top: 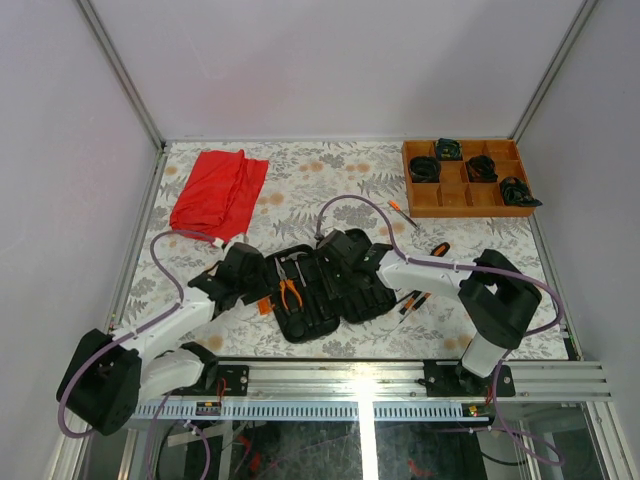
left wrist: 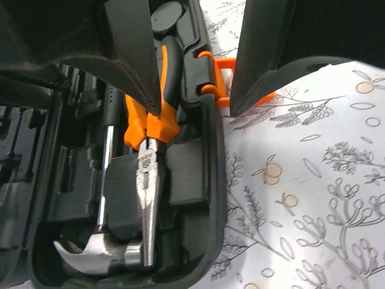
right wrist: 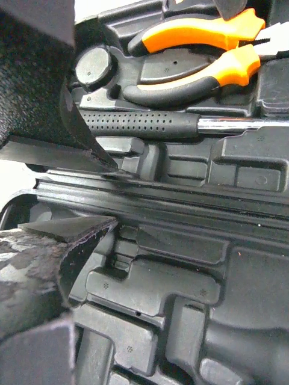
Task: Sort the tools into containers
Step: Adjust the storage box at the center of the board.
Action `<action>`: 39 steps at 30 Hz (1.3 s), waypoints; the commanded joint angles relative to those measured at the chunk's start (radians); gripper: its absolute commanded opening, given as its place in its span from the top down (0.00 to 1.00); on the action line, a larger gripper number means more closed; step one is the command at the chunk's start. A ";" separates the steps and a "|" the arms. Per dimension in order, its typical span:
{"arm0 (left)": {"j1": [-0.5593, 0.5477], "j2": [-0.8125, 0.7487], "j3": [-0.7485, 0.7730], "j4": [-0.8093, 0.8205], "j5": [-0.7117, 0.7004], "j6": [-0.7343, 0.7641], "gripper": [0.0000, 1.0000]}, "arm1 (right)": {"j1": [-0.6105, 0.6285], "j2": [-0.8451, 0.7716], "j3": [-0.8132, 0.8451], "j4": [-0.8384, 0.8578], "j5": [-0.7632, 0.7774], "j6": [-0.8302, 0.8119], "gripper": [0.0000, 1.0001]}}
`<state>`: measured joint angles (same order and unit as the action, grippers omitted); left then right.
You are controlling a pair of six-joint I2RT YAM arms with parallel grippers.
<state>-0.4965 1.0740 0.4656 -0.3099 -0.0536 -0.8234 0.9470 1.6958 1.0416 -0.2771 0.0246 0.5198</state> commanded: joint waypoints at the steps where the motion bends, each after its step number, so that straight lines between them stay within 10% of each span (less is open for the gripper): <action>1: 0.006 0.046 0.042 0.100 0.027 0.044 0.53 | 0.001 -0.028 -0.024 0.049 -0.098 0.074 0.60; 8: 0.009 0.121 0.080 0.122 0.030 0.070 0.59 | 0.024 -0.071 -0.066 0.126 -0.166 0.120 0.61; 20: 0.012 -0.026 0.058 0.016 -0.029 0.073 0.59 | 0.024 -0.183 -0.010 -0.039 0.179 0.043 0.52; 39: 0.013 -0.086 -0.049 0.048 0.019 0.057 0.60 | 0.057 0.157 0.321 0.091 -0.094 0.069 0.62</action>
<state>-0.4854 1.0073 0.4412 -0.2893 -0.0490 -0.7685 0.9962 1.7977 1.2800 -0.1970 -0.0402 0.5789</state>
